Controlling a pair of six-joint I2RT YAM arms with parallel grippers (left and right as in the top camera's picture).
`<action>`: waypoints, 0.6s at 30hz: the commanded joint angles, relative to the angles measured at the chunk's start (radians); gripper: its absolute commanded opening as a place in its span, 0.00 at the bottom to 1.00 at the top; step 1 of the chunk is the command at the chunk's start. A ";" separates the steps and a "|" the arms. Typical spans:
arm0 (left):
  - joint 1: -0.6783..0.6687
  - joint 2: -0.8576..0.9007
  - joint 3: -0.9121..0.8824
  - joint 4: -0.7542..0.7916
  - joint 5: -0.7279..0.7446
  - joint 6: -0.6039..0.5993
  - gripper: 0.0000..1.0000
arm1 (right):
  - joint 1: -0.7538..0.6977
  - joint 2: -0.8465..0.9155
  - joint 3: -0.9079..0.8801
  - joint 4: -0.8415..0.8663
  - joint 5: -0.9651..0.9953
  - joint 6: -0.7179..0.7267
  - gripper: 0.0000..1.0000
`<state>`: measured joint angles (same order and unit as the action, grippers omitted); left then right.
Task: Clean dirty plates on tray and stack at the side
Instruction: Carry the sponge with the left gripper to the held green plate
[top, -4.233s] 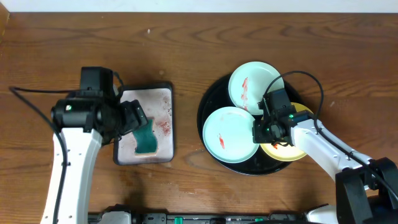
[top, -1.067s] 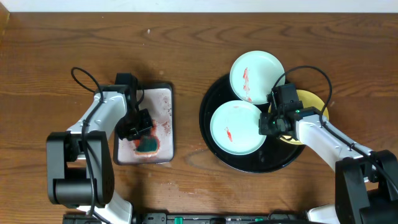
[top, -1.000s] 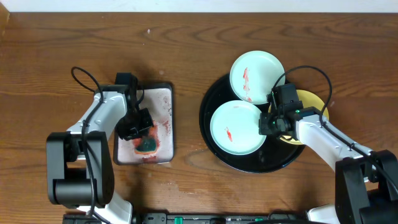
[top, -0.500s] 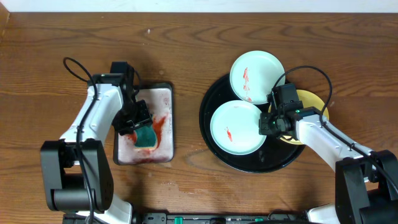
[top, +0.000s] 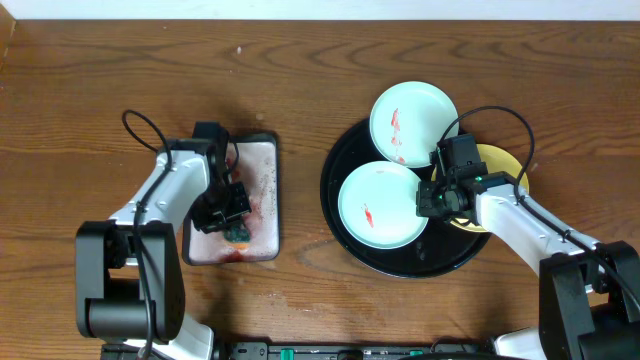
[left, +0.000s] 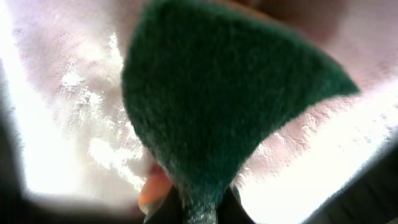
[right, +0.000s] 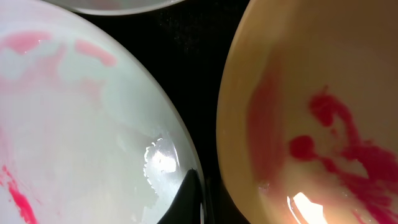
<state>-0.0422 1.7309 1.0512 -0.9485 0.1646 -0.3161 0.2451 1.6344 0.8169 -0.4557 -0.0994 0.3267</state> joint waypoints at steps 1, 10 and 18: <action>-0.011 -0.001 0.164 -0.087 0.005 0.012 0.07 | -0.014 0.019 -0.012 -0.011 0.064 0.021 0.01; -0.225 -0.001 0.373 -0.109 0.245 -0.003 0.07 | -0.014 0.019 -0.012 -0.012 0.056 0.158 0.01; -0.489 0.032 0.299 0.144 0.233 -0.196 0.08 | -0.014 0.019 -0.012 -0.009 -0.047 0.059 0.01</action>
<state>-0.4759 1.7340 1.3834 -0.8406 0.3878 -0.4084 0.2447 1.6344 0.8169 -0.4599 -0.1196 0.4557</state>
